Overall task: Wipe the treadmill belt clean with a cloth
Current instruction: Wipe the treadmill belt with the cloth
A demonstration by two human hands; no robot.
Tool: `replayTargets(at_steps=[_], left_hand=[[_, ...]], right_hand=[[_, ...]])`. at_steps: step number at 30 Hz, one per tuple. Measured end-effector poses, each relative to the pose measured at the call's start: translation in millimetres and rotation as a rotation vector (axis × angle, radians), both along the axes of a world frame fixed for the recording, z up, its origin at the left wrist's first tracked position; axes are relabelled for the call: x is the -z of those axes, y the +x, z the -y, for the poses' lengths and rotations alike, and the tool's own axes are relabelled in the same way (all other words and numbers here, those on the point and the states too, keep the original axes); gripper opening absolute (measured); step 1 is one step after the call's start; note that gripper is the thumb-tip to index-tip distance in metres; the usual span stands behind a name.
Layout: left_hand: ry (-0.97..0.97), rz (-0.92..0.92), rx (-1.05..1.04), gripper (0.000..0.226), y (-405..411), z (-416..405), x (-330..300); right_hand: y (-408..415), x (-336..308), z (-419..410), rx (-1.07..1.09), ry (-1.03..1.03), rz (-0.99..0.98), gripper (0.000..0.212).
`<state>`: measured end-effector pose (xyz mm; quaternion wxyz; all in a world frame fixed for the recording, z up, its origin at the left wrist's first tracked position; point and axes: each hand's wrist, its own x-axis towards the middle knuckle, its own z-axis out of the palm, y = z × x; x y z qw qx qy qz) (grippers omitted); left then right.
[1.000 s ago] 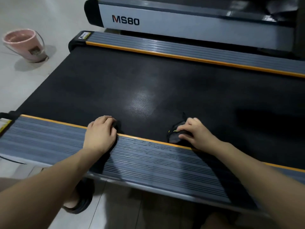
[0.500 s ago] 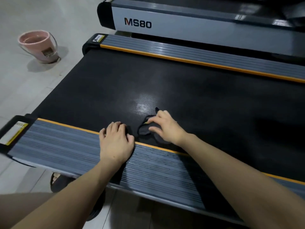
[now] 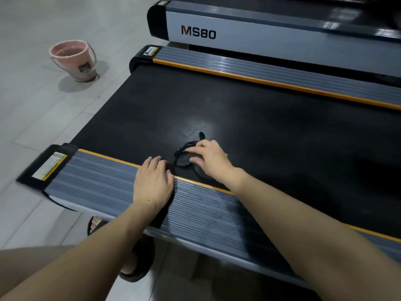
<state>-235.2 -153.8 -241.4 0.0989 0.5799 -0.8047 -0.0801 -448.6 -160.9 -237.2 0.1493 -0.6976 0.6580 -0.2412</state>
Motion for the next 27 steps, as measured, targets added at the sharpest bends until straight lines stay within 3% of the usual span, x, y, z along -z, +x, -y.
replayTargets(at_steps=[6, 11, 21, 25, 27], left_hand=[[-0.012, 0.029, 0.03, 0.051, 0.9, -5.7, 1.4], [-0.013, 0.007, 0.029, 0.045, 1.3, -9.4, -2.5], [-0.009, 0.046, 0.068, 0.046, 0.0, 1.8, -2.5], [0.101, 0.063, 0.043, 0.031, -8.9, 39.0, -8.4], [0.063, 0.116, 0.087, 0.031, -16.1, 69.6, -10.7]], right_hand=[[-63.9, 4.6, -74.8, -0.197, 0.113, -0.049, 0.028], [-83.2, 0.6, -107.3, -0.187, 0.106, -0.045, 0.03], [-37.5, 14.8, -19.1, 0.001, -0.144, -0.041, 0.027], [-21.5, 24.8, 29.9, 0.12, -0.231, -0.03, 0.023], [-26.1, 29.2, 45.5, 0.096, -0.281, -0.058, 0.023]])
